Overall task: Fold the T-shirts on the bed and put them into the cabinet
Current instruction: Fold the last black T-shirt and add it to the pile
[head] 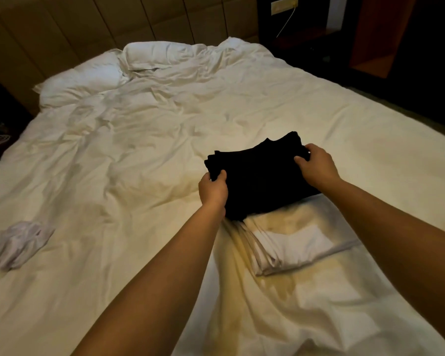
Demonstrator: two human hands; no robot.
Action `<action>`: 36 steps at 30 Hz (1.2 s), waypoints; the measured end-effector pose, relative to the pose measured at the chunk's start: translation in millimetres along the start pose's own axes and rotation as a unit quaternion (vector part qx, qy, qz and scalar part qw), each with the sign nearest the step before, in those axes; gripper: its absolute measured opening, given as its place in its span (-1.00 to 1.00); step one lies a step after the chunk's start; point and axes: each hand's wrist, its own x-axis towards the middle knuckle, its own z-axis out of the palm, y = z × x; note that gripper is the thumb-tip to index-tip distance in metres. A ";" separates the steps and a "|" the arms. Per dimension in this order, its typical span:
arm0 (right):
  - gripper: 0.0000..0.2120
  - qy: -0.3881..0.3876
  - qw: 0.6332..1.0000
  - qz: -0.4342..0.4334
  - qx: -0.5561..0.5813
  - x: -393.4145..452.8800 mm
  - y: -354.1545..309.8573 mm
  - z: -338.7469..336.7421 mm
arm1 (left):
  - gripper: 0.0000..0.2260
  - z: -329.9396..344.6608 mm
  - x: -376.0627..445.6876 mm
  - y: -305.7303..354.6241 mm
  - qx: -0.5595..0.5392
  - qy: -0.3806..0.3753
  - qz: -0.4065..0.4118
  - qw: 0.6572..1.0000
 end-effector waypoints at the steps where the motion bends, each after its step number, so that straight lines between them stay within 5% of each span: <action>1: -0.72 -0.002 1.000 -0.006 -0.007 3.3 0.8 2.8 | -0.77 0.9 3.3 0.0 0.005 0.004 0.004 1.000; 7: -0.69 -0.008 0.999 -0.012 -0.044 21.8 7.4 10.2 | -0.90 13.1 16.5 3.0 0.022 0.023 0.003 1.000; 9: -0.68 -0.004 0.998 -0.021 -0.063 24.7 4.9 9.3 | -0.65 14.8 15.7 7.1 0.121 0.064 0.056 0.989; 11: -0.68 0.007 0.995 -0.043 -0.086 26.4 2.2 7.7 | -0.43 11.9 11.3 12.2 0.271 0.120 0.211 0.931; 14: -0.68 0.028 0.993 -0.060 -0.096 27.1 2.5 3.5 | -0.63 18.4 4.6 25.7 0.416 0.045 0.444 0.792; 17: -0.62 0.067 0.974 -0.082 -0.201 23.8 0.2 1.6 | -0.51 27.9 9.5 25.6 0.585 -0.121 0.341 0.726; 20: -0.45 0.076 0.947 -0.177 -0.256 15.0 -10.0 13.9 | -0.36 27.7 17.8 5.8 0.604 -0.155 0.258 0.738; 22: -0.45 -0.026 0.934 -0.220 -0.281 11.0 -11.4 29.0 | -0.36 25.3 18.1 -8.5 0.587 -0.141 0.261 0.753; 25: -0.40 -0.130 0.915 -0.174 -0.340 8.6 -0.6 43.9 | -0.36 21.3 20.9 -15.2 0.569 -0.147 0.265 0.764; 31: -0.42 -0.161 0.898 -0.142 -0.383 2.7 -20.9 37.6 | -0.35 10.3 19.8 -6.4 0.581 -0.189 0.242 0.754; 36: -0.46 -0.075 0.918 -0.206 -0.330 -39.1 -65.9 43.7 | -0.39 -42.0 5.0 0.0 0.568 -0.129 0.346 0.736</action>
